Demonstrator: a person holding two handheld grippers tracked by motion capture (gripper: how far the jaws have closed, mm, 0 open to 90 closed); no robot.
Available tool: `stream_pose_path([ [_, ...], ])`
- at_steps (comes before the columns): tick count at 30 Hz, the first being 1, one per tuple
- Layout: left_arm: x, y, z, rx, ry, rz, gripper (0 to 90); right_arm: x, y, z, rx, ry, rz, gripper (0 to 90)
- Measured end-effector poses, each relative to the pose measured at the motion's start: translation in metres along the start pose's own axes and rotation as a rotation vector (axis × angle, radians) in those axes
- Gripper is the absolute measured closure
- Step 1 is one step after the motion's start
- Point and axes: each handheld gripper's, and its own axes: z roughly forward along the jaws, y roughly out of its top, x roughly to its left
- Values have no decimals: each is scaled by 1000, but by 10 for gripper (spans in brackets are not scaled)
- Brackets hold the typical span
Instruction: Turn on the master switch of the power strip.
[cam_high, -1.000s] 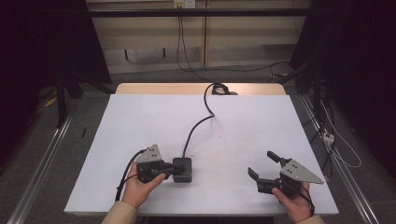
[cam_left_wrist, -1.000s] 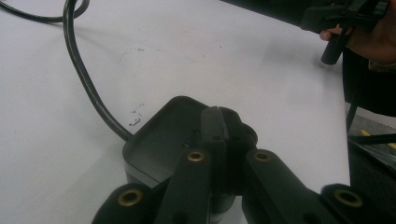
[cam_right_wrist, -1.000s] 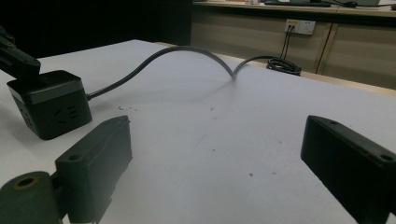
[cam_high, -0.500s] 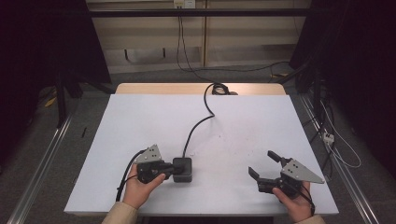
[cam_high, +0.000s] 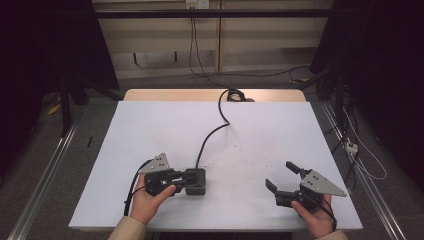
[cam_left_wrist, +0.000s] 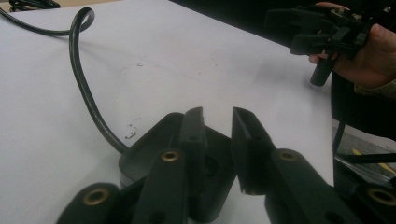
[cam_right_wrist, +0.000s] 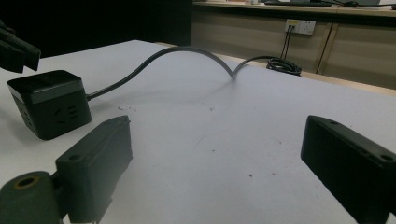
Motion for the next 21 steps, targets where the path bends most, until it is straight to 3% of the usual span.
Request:
stream_pose_path([
  [21,-1,3,1,9,12,-23,447,-1,0,-1,-1,0,5,81],
])
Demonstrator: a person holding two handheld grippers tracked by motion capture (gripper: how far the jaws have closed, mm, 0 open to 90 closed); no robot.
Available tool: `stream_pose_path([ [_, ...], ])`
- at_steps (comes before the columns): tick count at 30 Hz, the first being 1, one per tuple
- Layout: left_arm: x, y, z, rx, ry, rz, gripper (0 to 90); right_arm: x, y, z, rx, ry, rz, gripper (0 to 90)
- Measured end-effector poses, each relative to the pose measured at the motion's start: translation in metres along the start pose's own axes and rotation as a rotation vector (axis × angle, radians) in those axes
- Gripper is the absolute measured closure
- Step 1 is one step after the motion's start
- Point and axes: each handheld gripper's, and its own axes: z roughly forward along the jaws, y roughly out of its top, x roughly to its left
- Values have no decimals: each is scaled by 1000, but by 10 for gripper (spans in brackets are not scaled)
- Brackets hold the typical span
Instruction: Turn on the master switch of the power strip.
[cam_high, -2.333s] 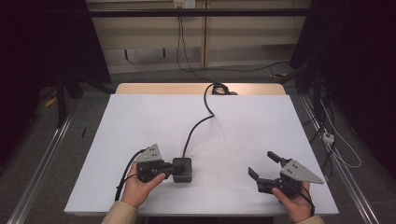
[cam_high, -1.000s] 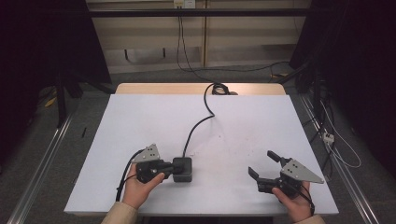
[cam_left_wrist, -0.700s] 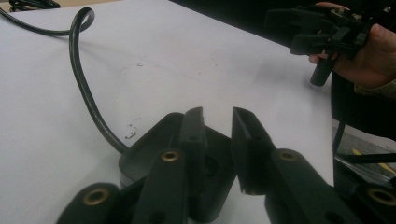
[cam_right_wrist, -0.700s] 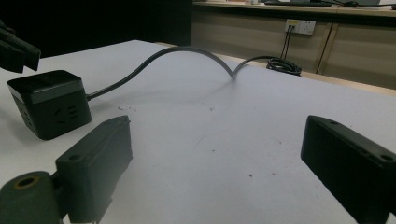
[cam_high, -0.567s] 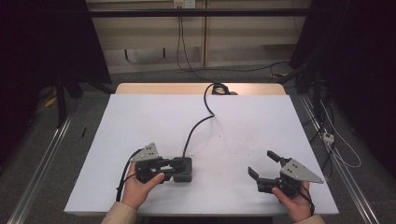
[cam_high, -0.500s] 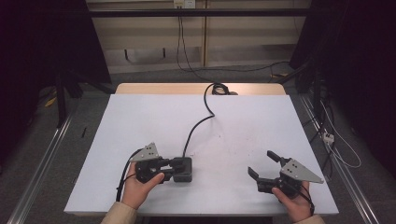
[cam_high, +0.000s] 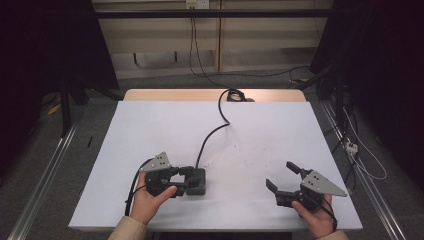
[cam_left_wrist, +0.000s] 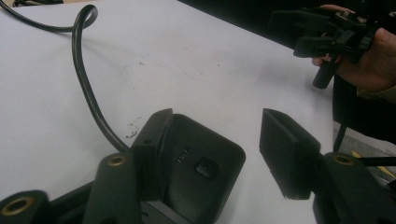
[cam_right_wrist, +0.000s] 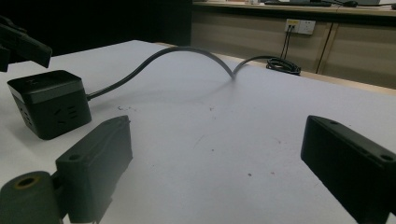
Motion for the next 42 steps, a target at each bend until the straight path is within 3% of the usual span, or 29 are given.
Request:
stream_pose_path([
  [22,2,1,-4,3,13,-11,249,0,0,-1,1,1,-3,82],
  [42,8,-2,-15,-9,42,-18,163,0,1,-2,-2,0,-5,83],
])
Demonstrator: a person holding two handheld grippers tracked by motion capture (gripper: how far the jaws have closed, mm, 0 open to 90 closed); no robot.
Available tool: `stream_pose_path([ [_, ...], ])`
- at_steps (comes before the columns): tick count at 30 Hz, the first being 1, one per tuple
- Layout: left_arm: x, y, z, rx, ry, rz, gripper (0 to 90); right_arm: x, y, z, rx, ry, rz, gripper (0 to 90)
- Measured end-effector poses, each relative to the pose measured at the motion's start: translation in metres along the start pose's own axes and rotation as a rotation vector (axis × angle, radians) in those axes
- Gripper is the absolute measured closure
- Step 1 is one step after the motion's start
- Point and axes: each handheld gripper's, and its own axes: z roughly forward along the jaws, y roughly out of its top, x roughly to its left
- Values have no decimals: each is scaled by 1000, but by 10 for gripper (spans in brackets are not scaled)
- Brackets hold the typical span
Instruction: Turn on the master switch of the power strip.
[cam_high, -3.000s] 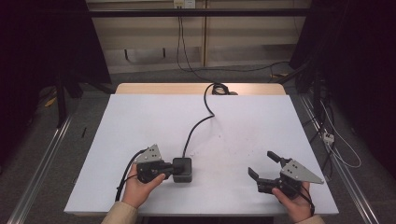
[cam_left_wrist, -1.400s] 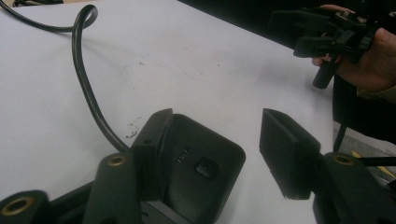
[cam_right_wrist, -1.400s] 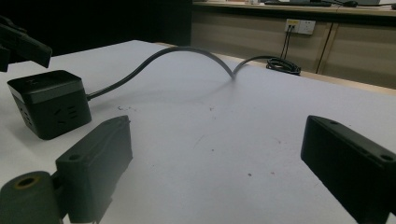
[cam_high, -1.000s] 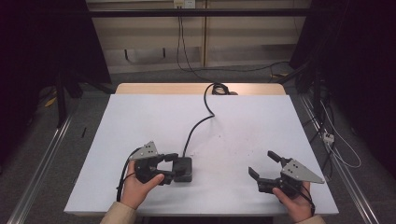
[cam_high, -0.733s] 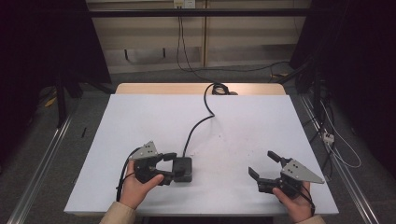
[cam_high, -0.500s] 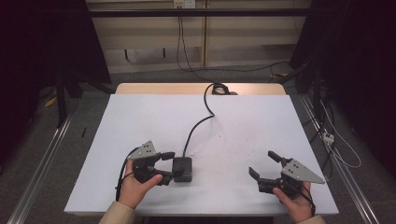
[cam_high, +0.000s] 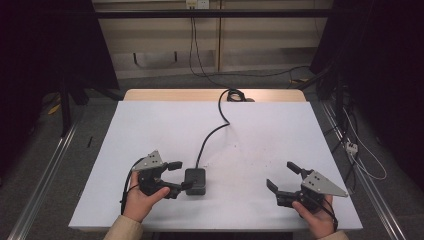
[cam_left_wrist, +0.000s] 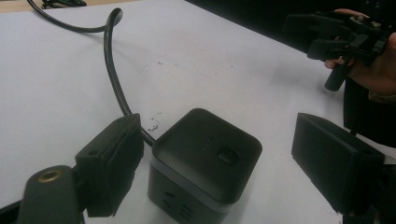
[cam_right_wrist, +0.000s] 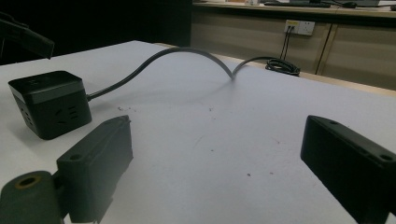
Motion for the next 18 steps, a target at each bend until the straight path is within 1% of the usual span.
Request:
stream_pose_path([
  [4,2,-1,-1,5,0,1,135,0,0,0,1,-1,1,83],
  [8,3,-2,-3,1,0,3,115,0,0,0,0,-1,0,83],
  [10,3,-2,-4,-1,1,-6,103,0,0,0,0,-1,0,83],
  [18,9,-6,-13,-13,16,-8,72,-1,0,-1,0,-1,0,83],
])
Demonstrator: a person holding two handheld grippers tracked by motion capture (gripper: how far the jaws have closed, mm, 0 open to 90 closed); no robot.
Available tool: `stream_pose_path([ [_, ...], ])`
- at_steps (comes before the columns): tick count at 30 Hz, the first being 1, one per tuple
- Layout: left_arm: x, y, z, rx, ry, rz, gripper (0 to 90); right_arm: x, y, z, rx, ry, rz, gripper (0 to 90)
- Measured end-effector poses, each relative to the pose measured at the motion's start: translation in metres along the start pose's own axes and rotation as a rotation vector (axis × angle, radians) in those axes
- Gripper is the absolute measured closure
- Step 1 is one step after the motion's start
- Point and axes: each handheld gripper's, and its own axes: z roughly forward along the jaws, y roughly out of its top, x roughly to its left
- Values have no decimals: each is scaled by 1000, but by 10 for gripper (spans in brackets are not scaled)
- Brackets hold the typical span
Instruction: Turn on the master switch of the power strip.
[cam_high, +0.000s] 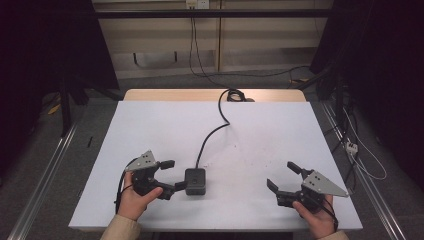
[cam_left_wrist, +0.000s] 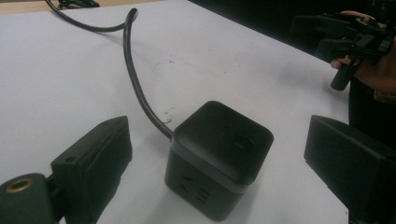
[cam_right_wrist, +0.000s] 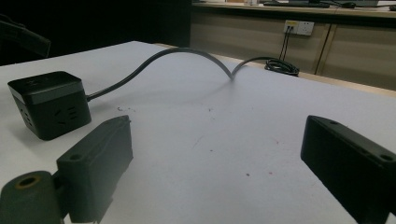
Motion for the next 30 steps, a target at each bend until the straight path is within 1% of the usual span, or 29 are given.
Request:
stream_pose_path([
  [10,6,-3,-10,-11,28,2,56,0,0,0,-1,-1,0,83],
  [15,10,-6,-14,2,43,13,55,0,0,0,-1,-1,2,83],
  [18,12,-8,-18,-1,50,11,55,0,0,-1,-1,-1,2,83],
  [24,16,-10,-23,-17,51,3,51,0,0,0,-1,0,2,83],
  [30,19,-12,-26,-16,59,-2,51,0,0,-1,0,-2,5,83],
])
